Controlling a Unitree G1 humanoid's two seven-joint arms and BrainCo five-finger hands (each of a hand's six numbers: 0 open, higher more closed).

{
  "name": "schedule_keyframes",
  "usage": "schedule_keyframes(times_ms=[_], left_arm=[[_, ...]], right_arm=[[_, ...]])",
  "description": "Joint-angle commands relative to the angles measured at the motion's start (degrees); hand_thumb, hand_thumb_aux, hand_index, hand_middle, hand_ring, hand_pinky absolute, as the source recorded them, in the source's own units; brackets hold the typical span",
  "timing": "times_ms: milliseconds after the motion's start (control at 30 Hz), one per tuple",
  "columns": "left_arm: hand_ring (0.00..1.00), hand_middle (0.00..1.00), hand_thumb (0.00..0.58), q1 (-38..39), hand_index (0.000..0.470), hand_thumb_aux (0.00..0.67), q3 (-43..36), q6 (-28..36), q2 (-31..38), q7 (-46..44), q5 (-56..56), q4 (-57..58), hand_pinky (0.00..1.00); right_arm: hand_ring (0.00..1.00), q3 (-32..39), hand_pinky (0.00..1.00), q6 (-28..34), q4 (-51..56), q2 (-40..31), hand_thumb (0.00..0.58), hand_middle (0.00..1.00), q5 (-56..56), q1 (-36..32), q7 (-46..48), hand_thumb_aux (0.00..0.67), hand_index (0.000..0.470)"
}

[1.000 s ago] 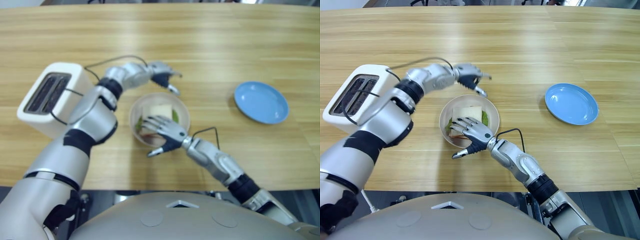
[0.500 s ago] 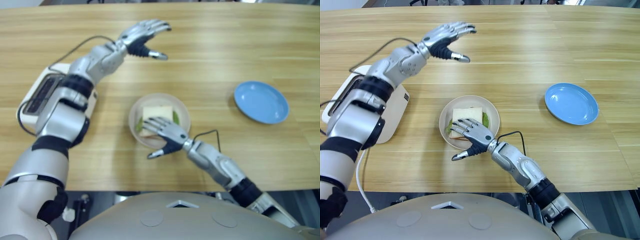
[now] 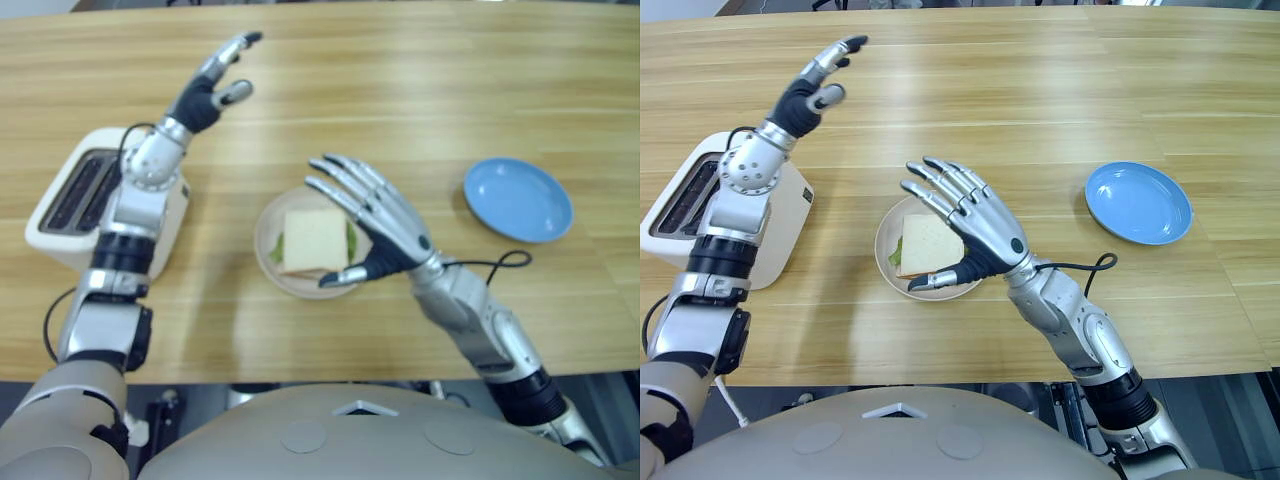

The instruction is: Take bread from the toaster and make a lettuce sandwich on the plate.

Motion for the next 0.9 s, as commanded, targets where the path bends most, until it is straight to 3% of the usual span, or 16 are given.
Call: schedule_keyframes(times_ms=[33, 133, 167, 200, 233, 267, 300, 433, 600, 900], left_arm=[[0.00, 0.00, 0.000, 6.4, 0.000, 0.000, 0.8, 3.8, 5.2, -6.7, -0.4, -8.3, 0.00], [0.00, 0.00, 0.000, 14.4, 0.000, 0.000, -0.2, 4.8, 11.5, -14.5, -0.9, -14.7, 0.00], [0.00, 0.00, 0.432, 17.8, 0.227, 0.331, -0.3, 3.9, 13.8, -17.4, -2.0, -17.1, 0.00], [0.00, 0.00, 0.580, 20.8, 0.460, 0.670, 0.1, 4.3, 15.6, -19.7, -3.3, -19.5, 0.00], [0.49, 0.49, 0.580, 23.1, 0.460, 0.670, 0.8, 4.5, 16.8, -21.2, -4.2, -21.2, 0.49], [0.49, 0.49, 0.580, 24.8, 0.460, 0.670, 1.2, 5.3, 17.9, -22.7, -5.2, -22.5, 0.49], [1.00, 1.00, 0.580, 26.2, 0.460, 0.670, 1.2, 6.2, 18.8, -24.1, -5.8, -23.5, 1.00], [1.00, 1.00, 0.580, 27.8, 0.460, 0.670, -0.8, 7.8, 20.0, -28.9, -6.4, -23.6, 1.00], [1.00, 1.00, 0.580, 27.7, 0.460, 0.670, -4.5, 7.4, 19.9, -34.4, -6.6, -23.3, 1.00], [1.00, 1.00, 0.580, 30.2, 0.460, 0.670, -13.9, 8.3, 21.8, -42.7, 0.2, -20.4, 1.00]], right_arm=[[0.00, -1.8, 0.00, 2.7, 1.4, -1.8, 0.000, 0.00, 1.7, 2.7, 5.3, 0.000, 0.000], [0.00, -2.4, 0.00, 5.7, 3.1, -5.5, 0.000, 0.00, 2.4, 6.9, 12.3, 0.000, 0.000], [0.00, -3.1, 0.00, 6.9, 2.8, -7.0, 0.108, 0.00, 4.2, 9.1, 15.0, 0.066, 0.045], [0.44, -4.4, 0.44, 7.5, 1.9, -8.6, 0.539, 0.44, 6.1, 11.5, 16.9, 0.491, 0.337], [1.00, -6.1, 1.00, 8.6, 0.7, -9.4, 0.580, 1.00, 8.6, 13.4, 18.4, 0.670, 0.460], [1.00, -7.6, 1.00, 10.1, -0.4, -10.2, 0.580, 1.00, 11.3, 15.0, 20.7, 0.670, 0.460], [1.00, -9.0, 1.00, 11.6, -1.5, -11.2, 0.580, 1.00, 13.2, 15.9, 22.9, 0.670, 0.460], [1.00, -13.2, 1.00, 17.6, -7.3, -13.2, 0.580, 1.00, 22.1, 17.8, 31.4, 0.670, 0.460], [1.00, -13.3, 1.00, 23.5, -13.5, -15.3, 0.580, 1.00, 27.6, 19.5, 39.4, 0.670, 0.460], [1.00, 2.6, 1.00, 27.0, -8.8, -14.6, 0.580, 1.00, 22.2, 19.6, 46.2, 0.670, 0.460]])
